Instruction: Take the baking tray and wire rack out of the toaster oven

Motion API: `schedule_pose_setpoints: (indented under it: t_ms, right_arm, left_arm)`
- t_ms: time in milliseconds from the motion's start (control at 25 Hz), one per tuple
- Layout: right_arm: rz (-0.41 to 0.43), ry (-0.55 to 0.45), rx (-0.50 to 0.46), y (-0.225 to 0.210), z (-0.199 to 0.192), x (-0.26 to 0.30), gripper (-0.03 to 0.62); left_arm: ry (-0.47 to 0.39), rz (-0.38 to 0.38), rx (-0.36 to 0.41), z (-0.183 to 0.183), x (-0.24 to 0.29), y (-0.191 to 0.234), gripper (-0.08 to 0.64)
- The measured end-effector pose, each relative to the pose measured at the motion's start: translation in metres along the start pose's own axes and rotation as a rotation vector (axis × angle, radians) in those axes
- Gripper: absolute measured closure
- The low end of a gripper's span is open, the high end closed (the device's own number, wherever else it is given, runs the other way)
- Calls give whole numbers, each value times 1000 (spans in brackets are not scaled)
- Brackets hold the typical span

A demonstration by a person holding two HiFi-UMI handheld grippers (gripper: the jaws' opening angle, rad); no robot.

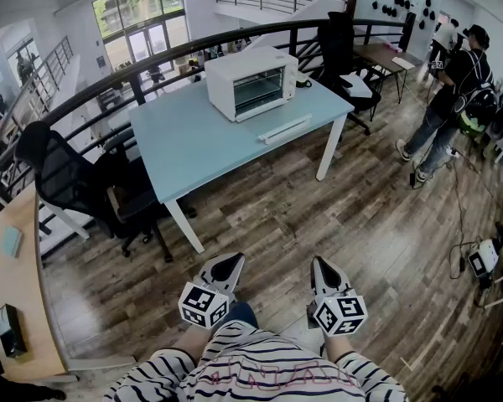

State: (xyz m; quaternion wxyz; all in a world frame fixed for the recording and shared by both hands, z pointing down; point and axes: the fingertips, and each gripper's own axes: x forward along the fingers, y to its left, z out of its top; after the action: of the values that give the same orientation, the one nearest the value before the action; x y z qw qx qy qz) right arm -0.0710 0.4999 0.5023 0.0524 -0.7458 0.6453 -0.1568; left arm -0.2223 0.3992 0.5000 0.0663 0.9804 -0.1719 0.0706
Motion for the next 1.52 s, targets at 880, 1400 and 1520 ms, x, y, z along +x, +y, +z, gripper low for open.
schedule_pose_setpoints:
  t_ms: [880,1400,1520]
  right_arm:
    - [-18,-35,194,-46,46,206,394]
    - [-112,-41,238,-59,67,318,394]
    - [-112,-26,235,-66,69,340,394]
  left_arm:
    - [-26,-77,-117,36,144,168,469]
    - [-31,-68,-169,53,191,287,456]
    - [-26,-46,-191,47,197,303,456]
